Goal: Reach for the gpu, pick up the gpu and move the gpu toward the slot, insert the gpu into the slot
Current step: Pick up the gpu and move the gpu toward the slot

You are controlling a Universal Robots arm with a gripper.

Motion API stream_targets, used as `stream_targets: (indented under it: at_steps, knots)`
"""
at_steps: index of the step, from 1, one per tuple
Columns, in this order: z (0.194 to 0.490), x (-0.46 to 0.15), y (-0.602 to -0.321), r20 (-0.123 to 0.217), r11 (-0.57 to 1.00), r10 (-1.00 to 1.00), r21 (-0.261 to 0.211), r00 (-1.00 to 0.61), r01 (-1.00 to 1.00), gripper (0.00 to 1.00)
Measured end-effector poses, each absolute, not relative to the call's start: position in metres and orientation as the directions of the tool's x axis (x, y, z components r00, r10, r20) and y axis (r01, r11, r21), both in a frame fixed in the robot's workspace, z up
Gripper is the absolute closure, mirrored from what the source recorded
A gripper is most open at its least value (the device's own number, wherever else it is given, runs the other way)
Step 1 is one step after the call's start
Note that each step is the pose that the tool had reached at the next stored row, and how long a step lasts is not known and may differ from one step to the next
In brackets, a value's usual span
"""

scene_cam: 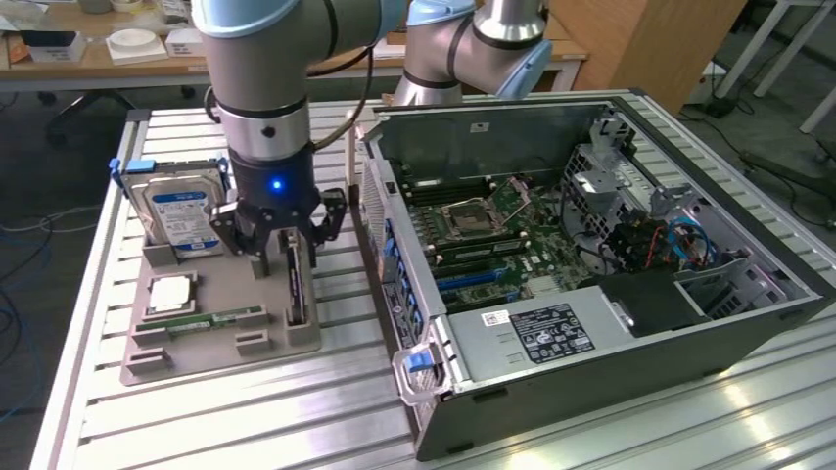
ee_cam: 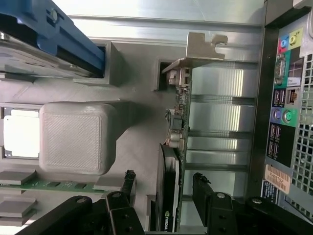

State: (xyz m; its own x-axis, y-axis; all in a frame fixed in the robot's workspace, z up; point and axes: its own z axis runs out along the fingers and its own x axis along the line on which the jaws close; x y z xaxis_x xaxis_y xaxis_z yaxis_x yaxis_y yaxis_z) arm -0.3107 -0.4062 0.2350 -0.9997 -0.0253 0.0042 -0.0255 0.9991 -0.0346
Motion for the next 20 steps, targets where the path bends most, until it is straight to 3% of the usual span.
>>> stream_targets:
  at_steps: [12, 13, 17, 20]
  knots:
    - [0.223, -0.311, -0.406, -0.004, 0.999, -0.024, -0.035, -1.000, -0.024, 0.42]
    - [0.223, -0.311, -0.406, -0.004, 0.999, -0.024, -0.035, -1.000, -0.024, 0.49]
    - [0.223, -0.311, -0.406, -0.004, 0.999, -0.024, -0.035, -1.000, -0.024, 0.51]
    - [0.223, -0.311, -0.406, -0.004, 0.999, -0.024, -0.035, -1.000, -0.024, 0.64]
